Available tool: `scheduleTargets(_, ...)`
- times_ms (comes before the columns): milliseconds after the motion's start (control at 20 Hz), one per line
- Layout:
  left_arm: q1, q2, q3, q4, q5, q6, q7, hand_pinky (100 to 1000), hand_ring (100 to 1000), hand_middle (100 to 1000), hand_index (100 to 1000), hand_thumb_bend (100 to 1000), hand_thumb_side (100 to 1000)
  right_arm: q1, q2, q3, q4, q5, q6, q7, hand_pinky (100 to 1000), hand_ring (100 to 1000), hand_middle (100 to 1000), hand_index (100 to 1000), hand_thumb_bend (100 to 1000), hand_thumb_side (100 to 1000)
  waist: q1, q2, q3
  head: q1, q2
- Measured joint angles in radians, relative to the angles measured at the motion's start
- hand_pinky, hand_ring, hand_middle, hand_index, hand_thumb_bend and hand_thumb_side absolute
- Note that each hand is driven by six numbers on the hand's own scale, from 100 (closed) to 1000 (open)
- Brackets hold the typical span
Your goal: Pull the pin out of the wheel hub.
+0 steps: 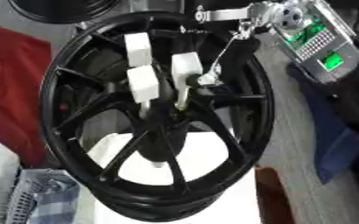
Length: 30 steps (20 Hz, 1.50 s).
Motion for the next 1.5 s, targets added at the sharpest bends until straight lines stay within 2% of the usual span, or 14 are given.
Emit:
scheduleTargets(100, 0.0, 0.0, 0.0, 0.0, 0.0, 0.0, 0.0, 721, 534, 483, 711, 459, 562, -0.013, -0.021, -0.025, -0.016, -0.045, 0.022, -0.012, 812, 633, 347, 545, 119, 100, 0.0, -0.004, 0.0, 0.0, 0.0)
scheduleTargets(150, 0.0, 0.0, 0.0, 0.0, 0.0, 0.0, 0.0, 722, 534, 483, 711, 458, 562, -0.02, -0.033, -0.04, -0.022, -0.072, 0.034, -0.017, 814, 632, 350, 546, 100, 297, 0.0, -0.007, 0.0, 0.0, 0.0)
scheduleTargets(200, 0.0, 0.0, 0.0, -0.001, 0.0, 0.0, 0.0, 722, 534, 483, 711, 458, 562, -0.029, -0.046, -0.057, -0.028, -0.102, 0.046, -0.024, 815, 631, 343, 545, 100, 100, 0.0, -0.009, 0.0, 0.0, 0.0)
scheduleTargets(400, 0.001, 0.0, 0.0, -0.007, 0.0, -0.002, 0.002, 722, 533, 483, 711, 454, 560, -0.044, -0.128, -0.14, -0.027, -0.223, 0.092, -0.077, 820, 629, 342, 549, 100, 100, 0.0, -0.014, -0.002, 0.0, -0.002)
scheduleTargets(600, 0.003, 0.0, 0.001, -0.021, 0.0, -0.005, 0.005, 723, 533, 483, 711, 450, 559, -0.051, -0.223, -0.224, 0.022, -0.307, 0.129, -0.166, 823, 632, 350, 558, 100, 100, 0.001, -0.014, -0.008, 0.005, -0.01)
scheduleTargets(700, 0.006, 0.0, 0.003, -0.028, -0.001, -0.007, 0.008, 724, 533, 483, 711, 448, 558, -0.017, -0.284, -0.272, 0.045, -0.34, 0.13, -0.219, 823, 636, 361, 567, 100, 100, 0.004, -0.014, -0.012, 0.011, -0.01)
scheduleTargets(800, 0.006, 0.0, 0.006, -0.037, -0.002, -0.01, 0.01, 724, 534, 483, 712, 447, 558, 0.079, -0.368, -0.334, 0.053, -0.374, 0.119, -0.288, 827, 643, 380, 585, 100, 100, 0.013, -0.013, -0.015, 0.015, -0.012)
scheduleTargets(950, 0.006, 0.0, 0.01, -0.049, -0.004, -0.013, 0.016, 724, 534, 483, 712, 445, 558, 0.279, -0.486, -0.444, 0.052, -0.431, 0.094, -0.409, 835, 660, 416, 622, 100, 100, 0.026, -0.008, -0.025, 0.023, -0.02)
scheduleTargets(1100, 0.006, -0.005, 0.013, -0.055, -0.004, -0.014, 0.021, 725, 534, 483, 712, 446, 557, 0.499, -0.541, -0.553, 0.028, -0.469, 0.062, -0.54, 851, 704, 508, 699, 173, 100, 0.039, -0.004, -0.035, 0.035, -0.032)
scheduleTargets(1150, 0.006, -0.009, 0.015, -0.055, -0.004, -0.014, 0.023, 725, 534, 483, 712, 446, 557, 0.564, -0.543, -0.584, 0.016, -0.47, 0.053, -0.58, 857, 720, 546, 727, 191, 100, 0.044, -0.004, -0.039, 0.039, -0.037)
scheduleTargets(1250, 0.006, -0.011, 0.017, -0.055, -0.004, -0.015, 0.026, 725, 534, 483, 712, 445, 559, 0.676, -0.535, -0.634, -0.008, -0.457, 0.037, -0.645, 885, 785, 694, 810, 247, 100, 0.052, -0.004, -0.044, 0.044, -0.046)
scheduleTargets(1300, 0.006, -0.014, 0.019, -0.055, -0.004, -0.015, 0.028, 725, 534, 483, 712, 445, 559, 0.722, -0.521, -0.656, -0.021, -0.445, 0.03, -0.668, 909, 830, 759, 852, 276, 194, 0.055, -0.004, -0.044, 0.046, -0.049)
scheduleTargets(1400, 0.007, -0.018, 0.019, -0.055, -0.005, -0.014, 0.03, 726, 534, 483, 712, 446, 559, 0.797, -0.481, -0.689, -0.046, -0.412, 0.017, -0.695, 929, 861, 810, 890, 262, 306, 0.056, -0.005, -0.045, 0.049, -0.053)
scheduleTargets(1500, 0.008, -0.019, 0.022, -0.055, -0.006, -0.013, 0.031, 726, 534, 483, 712, 446, 560, 0.848, -0.436, -0.715, -0.068, -0.385, 0.007, -0.713, 940, 872, 827, 903, 242, 341, 0.056, -0.005, -0.045, 0.052, -0.054)
